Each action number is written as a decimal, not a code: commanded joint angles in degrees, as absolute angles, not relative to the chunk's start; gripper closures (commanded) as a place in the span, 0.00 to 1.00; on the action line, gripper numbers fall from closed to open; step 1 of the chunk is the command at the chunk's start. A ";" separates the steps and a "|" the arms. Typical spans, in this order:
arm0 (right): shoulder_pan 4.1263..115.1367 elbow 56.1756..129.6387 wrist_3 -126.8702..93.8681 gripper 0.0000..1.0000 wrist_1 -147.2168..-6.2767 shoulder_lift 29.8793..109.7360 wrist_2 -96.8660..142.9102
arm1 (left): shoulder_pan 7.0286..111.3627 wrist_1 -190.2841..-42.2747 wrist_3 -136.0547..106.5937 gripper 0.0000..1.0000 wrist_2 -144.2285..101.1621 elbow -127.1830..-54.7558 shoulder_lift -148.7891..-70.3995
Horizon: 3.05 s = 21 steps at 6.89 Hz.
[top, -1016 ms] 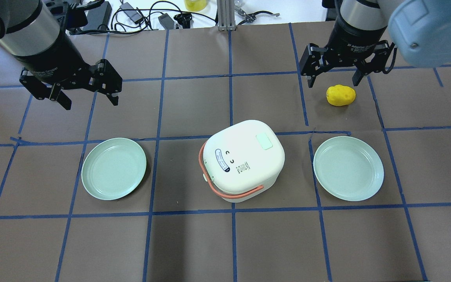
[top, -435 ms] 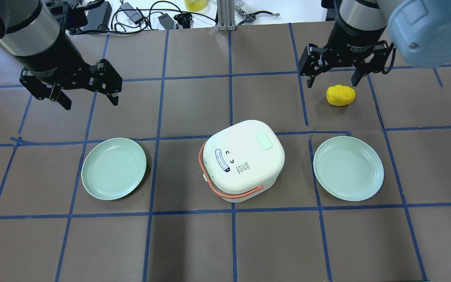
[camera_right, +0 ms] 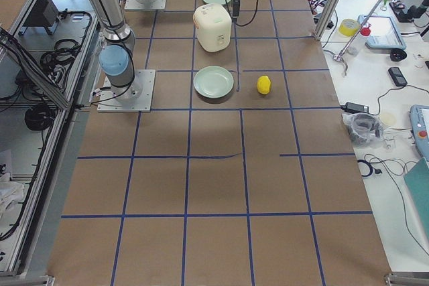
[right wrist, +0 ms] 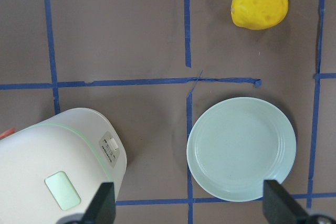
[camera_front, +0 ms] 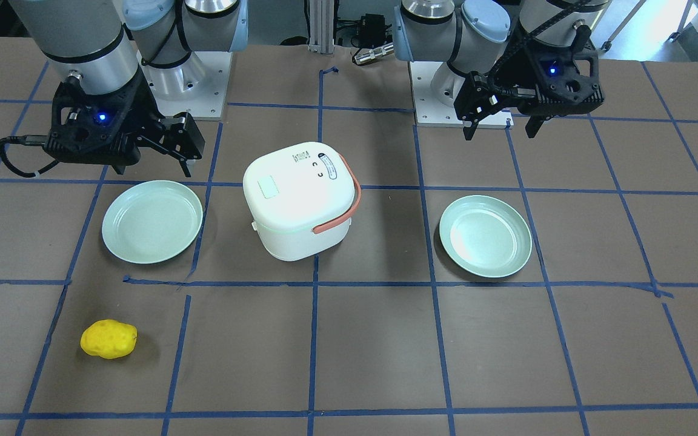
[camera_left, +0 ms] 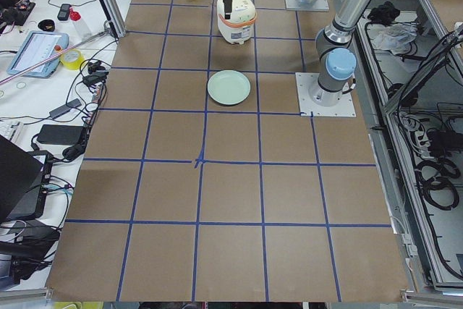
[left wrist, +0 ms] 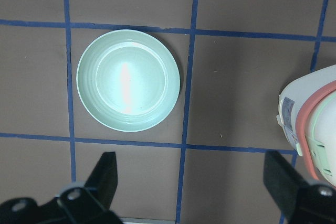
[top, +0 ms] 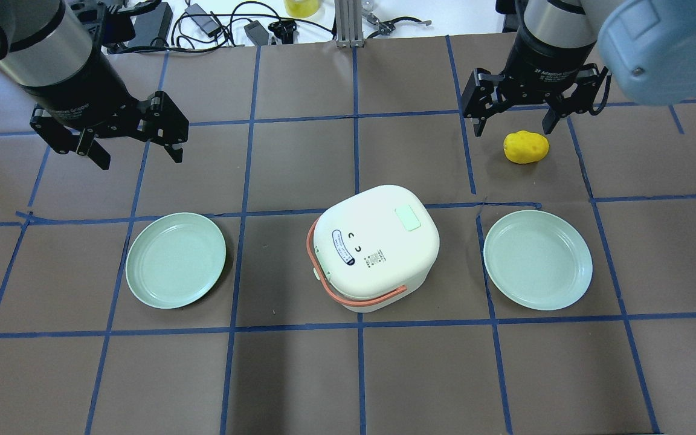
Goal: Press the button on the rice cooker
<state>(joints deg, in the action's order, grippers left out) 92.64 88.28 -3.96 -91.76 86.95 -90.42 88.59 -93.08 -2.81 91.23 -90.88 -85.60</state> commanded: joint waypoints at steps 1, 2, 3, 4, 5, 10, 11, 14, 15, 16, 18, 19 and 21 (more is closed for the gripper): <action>92.64 88.15 -3.96 0.00 -91.76 87.01 -90.35 | 88.59 -93.08 -2.81 0.00 91.23 -90.88 -85.61; 92.64 87.81 -3.96 0.00 -91.67 87.36 -90.35 | 88.59 -93.08 -2.81 0.00 91.23 -90.88 -85.61; 92.72 87.45 -3.96 0.28 -91.67 87.80 -90.18 | 88.59 -93.08 -2.81 0.00 91.23 -90.88 -85.61; 92.99 87.45 -3.96 0.56 -91.58 88.59 -89.13 | 88.59 -93.08 -2.81 0.00 91.23 -90.88 -85.69; 93.08 87.45 -4.04 0.81 -90.28 88.68 -85.99 | 88.59 -93.08 -2.81 0.00 91.23 -90.88 -85.61; 96.57 88.59 -5.09 1.00 -88.85 86.76 -84.12 | 88.59 -93.08 -2.81 0.00 91.23 -90.88 -85.61; 99.46 88.51 -7.88 1.00 -89.12 85.44 -84.11 | 88.59 -93.08 -2.81 0.00 91.23 -90.88 -85.61; 102.56 89.82 -9.05 1.00 -93.14 81.40 -82.54 | 88.59 -93.08 -2.81 0.00 91.23 -90.88 -85.69; 102.74 91.04 -9.05 1.00 -94.29 81.13 -82.53 | 88.59 -93.08 -2.81 0.00 91.23 -90.88 -85.61; 102.74 92.45 -8.97 1.00 -94.65 81.12 -82.44 | 88.59 -93.08 -2.81 0.00 91.23 -90.88 -85.61; 102.74 95.26 -8.79 1.00 -97.55 81.12 -82.44 | 88.59 -93.08 -2.81 0.00 91.23 -90.88 -85.61; 102.74 95.88 -8.62 1.00 -97.56 81.12 -82.44 | 88.59 -93.08 -2.81 0.00 91.23 -90.88 -85.61; 102.74 96.15 -8.79 1.00 -97.65 80.86 -80.69 | 88.59 -93.08 -2.81 0.00 91.23 -90.88 -85.61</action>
